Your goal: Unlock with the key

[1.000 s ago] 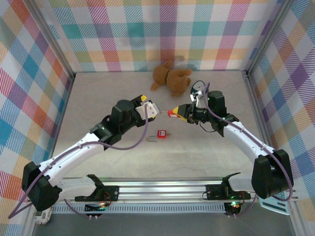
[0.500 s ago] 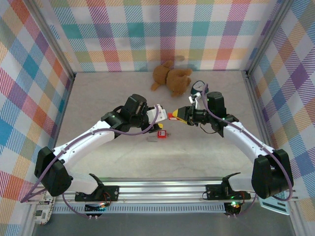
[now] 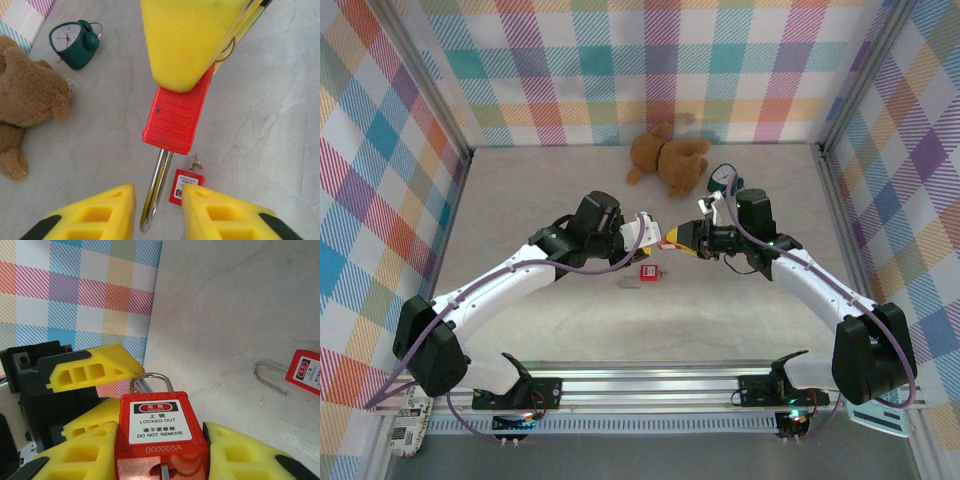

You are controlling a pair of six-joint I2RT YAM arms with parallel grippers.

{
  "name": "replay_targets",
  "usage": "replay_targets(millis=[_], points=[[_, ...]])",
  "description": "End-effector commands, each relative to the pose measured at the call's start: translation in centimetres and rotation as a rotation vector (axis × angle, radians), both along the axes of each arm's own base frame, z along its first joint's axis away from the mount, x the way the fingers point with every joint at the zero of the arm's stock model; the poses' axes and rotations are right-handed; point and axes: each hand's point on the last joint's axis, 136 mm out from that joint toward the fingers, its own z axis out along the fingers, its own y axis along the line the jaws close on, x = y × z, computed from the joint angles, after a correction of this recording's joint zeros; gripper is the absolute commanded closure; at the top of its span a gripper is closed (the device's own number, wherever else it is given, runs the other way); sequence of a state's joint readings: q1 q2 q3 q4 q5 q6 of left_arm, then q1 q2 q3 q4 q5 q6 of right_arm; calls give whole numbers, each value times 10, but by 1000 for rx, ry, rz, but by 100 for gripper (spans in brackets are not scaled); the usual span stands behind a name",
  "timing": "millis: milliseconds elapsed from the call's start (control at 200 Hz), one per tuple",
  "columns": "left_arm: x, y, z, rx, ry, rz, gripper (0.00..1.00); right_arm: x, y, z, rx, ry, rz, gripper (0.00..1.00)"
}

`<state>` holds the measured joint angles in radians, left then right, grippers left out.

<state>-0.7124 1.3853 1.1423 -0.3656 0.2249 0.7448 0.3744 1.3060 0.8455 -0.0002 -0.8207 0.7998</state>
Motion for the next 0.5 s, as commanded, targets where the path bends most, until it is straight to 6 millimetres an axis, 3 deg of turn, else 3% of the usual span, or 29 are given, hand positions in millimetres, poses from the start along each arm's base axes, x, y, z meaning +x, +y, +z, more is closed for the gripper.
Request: replay_targets(millis=[0,280,495], points=[[-3,-2,-2,1,24,-16,77,-4,4,10,30,-38,32,72],[-5,5,-3,26,22,-6,100,-1,3,10,21,-39,13,73],[-6,11,1,33,-8,3,100,1,1,7,13,-36,-3,74]])
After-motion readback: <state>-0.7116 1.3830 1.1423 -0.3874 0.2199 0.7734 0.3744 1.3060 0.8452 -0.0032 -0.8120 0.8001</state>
